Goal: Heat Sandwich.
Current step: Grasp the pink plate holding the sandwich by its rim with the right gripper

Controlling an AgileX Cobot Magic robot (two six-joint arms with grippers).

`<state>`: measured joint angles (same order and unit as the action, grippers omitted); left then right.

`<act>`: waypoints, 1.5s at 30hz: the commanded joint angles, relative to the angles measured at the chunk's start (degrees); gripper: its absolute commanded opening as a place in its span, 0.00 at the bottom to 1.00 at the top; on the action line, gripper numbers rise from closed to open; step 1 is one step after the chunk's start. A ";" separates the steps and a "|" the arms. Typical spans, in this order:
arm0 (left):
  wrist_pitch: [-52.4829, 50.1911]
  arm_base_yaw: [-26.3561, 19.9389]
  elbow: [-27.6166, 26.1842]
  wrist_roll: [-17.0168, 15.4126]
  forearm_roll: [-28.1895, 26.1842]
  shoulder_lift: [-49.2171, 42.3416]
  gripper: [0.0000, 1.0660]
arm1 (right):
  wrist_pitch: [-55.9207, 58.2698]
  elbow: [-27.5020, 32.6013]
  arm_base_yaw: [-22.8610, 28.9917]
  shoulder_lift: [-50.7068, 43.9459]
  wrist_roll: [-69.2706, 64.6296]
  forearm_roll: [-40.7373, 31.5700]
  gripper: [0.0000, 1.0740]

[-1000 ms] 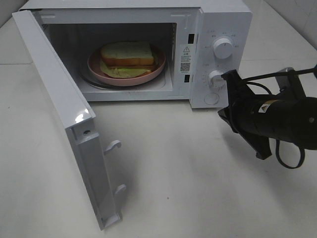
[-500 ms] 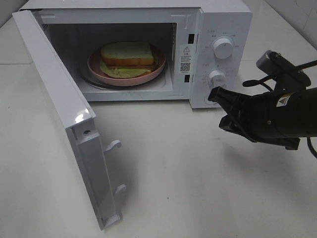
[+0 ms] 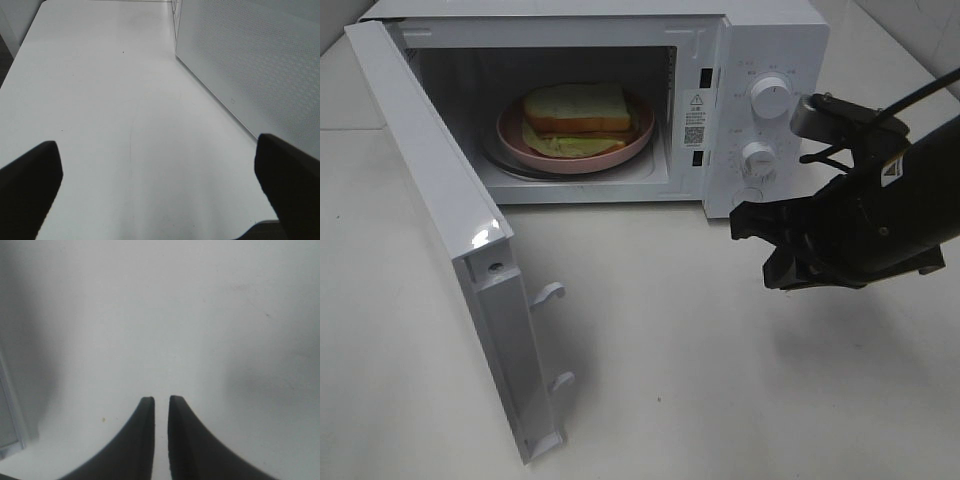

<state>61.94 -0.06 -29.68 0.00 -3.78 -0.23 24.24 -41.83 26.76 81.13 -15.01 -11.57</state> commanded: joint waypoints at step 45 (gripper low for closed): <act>-0.63 0.06 0.00 -0.57 -0.11 -0.92 0.94 | 12.03 -4.07 0.06 -0.46 78.27 12.83 0.84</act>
<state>61.94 -0.06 -29.68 0.00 -3.78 -0.23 36.61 -45.66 26.76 81.13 63.94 0.86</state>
